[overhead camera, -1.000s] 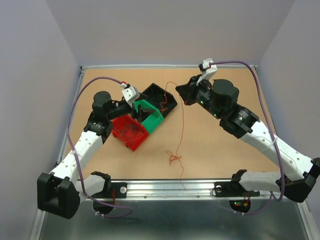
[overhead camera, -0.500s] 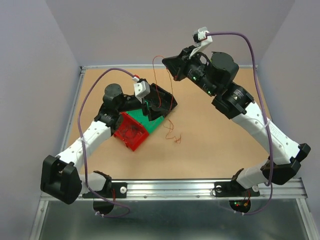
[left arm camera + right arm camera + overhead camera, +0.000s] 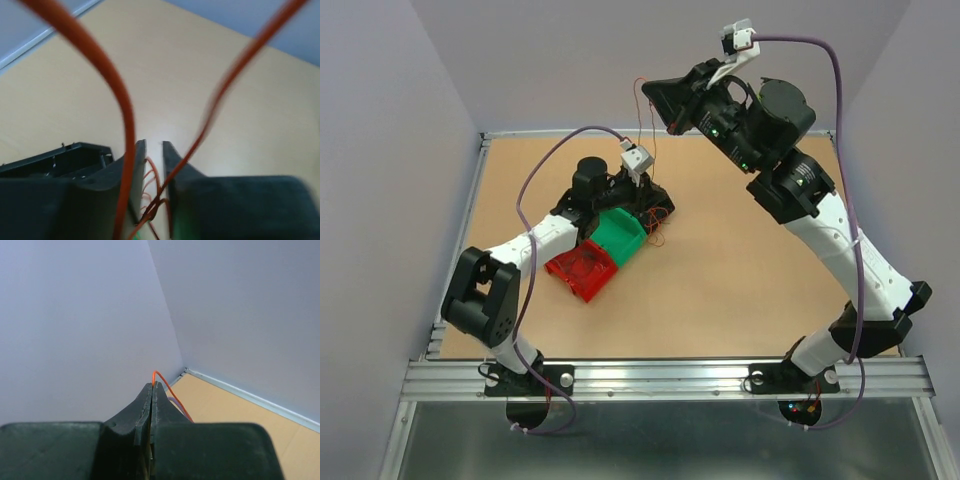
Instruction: Untangle the cables
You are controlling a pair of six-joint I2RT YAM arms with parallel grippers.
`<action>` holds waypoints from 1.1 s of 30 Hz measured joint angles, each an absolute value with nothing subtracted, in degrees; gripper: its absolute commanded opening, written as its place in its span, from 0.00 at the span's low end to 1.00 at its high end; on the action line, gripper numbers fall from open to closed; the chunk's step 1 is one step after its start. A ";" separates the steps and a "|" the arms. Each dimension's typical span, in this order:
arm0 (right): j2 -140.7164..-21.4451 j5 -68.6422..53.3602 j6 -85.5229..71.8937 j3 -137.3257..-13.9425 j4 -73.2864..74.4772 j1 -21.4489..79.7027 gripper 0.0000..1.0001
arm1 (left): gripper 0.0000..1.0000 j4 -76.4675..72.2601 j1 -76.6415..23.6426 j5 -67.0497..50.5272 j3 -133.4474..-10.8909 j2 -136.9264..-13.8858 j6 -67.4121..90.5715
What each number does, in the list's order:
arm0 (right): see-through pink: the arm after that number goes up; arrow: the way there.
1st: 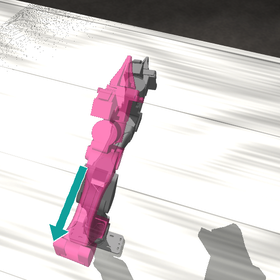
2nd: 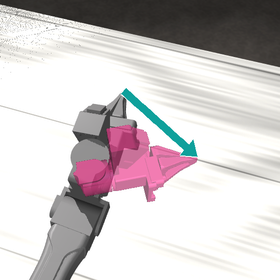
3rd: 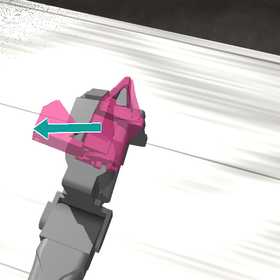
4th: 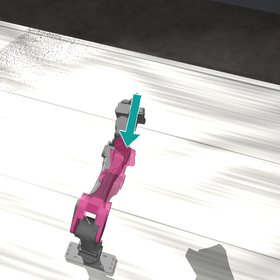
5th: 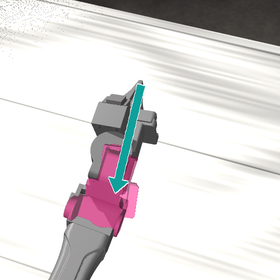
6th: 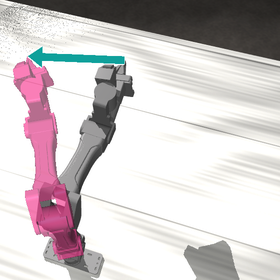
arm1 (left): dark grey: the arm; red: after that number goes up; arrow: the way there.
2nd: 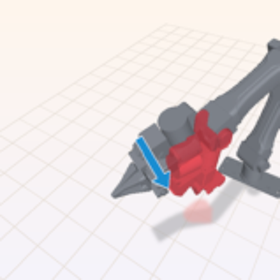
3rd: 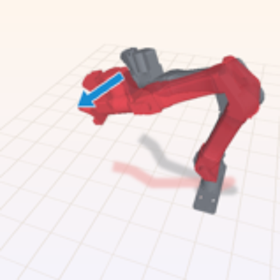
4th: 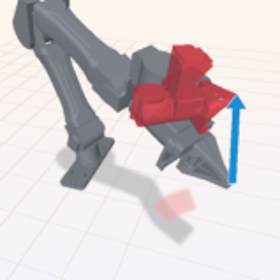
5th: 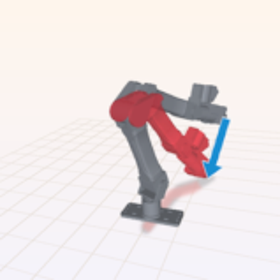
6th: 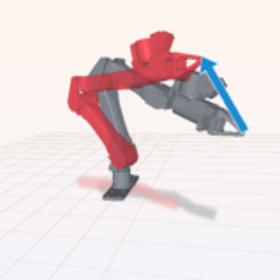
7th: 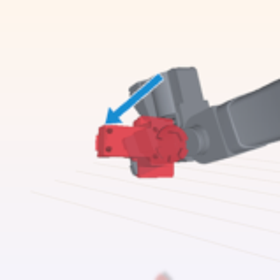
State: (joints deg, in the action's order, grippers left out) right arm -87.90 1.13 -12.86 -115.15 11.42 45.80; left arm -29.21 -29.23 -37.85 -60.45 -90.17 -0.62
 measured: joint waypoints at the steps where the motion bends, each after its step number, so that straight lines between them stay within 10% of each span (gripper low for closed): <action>1: -87.94 1.26 -12.86 -115.81 11.44 45.80 0.01 | 0.00 -28.80 -29.10 -37.32 -60.45 -90.94 -1.02; 33: -86.70 1.91 -16.53 -81.65 -5.80 45.80 0.01 | 0.00 -11.94 -11.42 -53.76 -70.61 -83.33 1.34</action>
State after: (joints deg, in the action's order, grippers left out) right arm -86.70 1.91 -16.53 -81.65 -5.80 45.80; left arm -11.94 -11.42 -53.76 -70.61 -83.33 1.34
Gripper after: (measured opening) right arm 0.012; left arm 0.058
